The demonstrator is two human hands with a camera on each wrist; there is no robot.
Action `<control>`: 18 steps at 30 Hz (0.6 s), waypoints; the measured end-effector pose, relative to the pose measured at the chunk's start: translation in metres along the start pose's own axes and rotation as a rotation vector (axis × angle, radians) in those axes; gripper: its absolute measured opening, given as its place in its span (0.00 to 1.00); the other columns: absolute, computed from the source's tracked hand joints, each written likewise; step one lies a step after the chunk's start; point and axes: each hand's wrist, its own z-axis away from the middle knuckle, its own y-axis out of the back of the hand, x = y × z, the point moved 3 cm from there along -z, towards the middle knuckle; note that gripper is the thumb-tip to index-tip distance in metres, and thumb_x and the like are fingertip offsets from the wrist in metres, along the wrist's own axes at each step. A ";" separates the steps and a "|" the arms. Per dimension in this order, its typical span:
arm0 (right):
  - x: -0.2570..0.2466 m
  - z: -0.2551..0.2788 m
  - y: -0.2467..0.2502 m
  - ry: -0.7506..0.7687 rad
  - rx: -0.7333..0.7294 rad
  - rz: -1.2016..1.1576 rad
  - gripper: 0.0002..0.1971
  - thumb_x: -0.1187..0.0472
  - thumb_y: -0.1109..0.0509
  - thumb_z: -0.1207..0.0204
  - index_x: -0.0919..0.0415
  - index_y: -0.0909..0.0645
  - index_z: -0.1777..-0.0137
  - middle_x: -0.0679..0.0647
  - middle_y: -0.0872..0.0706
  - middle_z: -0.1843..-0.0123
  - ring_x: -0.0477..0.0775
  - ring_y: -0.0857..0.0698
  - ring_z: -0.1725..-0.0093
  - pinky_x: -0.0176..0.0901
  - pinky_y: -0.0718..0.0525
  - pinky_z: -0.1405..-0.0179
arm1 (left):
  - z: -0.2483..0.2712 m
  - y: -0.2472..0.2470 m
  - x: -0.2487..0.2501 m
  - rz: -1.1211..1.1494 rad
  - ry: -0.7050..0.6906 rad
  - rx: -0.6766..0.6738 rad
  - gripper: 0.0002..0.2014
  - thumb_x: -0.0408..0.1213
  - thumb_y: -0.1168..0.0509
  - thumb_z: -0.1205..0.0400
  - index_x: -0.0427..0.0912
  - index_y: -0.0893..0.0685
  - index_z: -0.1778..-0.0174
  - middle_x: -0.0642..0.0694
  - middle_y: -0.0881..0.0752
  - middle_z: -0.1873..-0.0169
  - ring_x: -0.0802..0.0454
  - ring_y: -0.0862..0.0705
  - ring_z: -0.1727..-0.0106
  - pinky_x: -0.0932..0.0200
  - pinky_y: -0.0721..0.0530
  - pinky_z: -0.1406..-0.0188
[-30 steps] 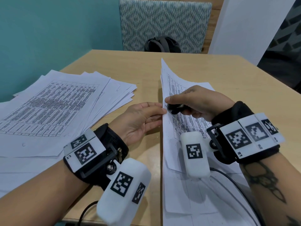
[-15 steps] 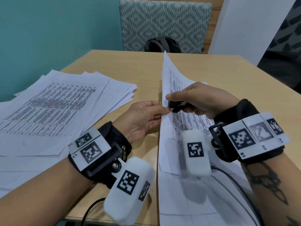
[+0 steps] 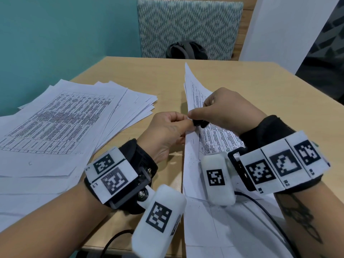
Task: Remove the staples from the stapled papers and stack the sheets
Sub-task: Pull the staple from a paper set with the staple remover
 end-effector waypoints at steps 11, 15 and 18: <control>-0.006 0.004 0.001 0.025 0.005 0.038 0.13 0.54 0.28 0.30 0.65 0.12 0.65 0.49 0.18 0.74 0.45 0.28 0.79 0.39 0.34 0.78 | 0.001 0.003 -0.002 -0.047 0.034 0.039 0.09 0.23 0.34 0.24 0.39 0.23 0.68 0.39 0.18 0.70 0.52 0.22 0.79 0.68 0.28 0.82; 0.009 0.001 0.018 -0.050 0.060 0.066 0.14 0.52 0.29 0.29 0.64 0.11 0.62 0.53 0.10 0.64 0.49 0.23 0.72 0.39 0.33 0.77 | 0.002 0.004 -0.001 0.046 0.075 -0.019 0.07 0.22 0.37 0.23 0.37 0.23 0.62 0.41 0.19 0.69 0.58 0.20 0.83 0.69 0.21 0.83; 0.021 -0.001 0.026 -0.110 0.048 0.074 0.14 0.51 0.28 0.28 0.63 0.11 0.61 0.54 0.10 0.61 0.56 0.15 0.59 0.40 0.29 0.72 | 0.004 0.008 0.001 0.091 0.106 -0.069 0.06 0.22 0.36 0.22 0.37 0.24 0.59 0.39 0.18 0.67 0.56 0.18 0.82 0.67 0.18 0.83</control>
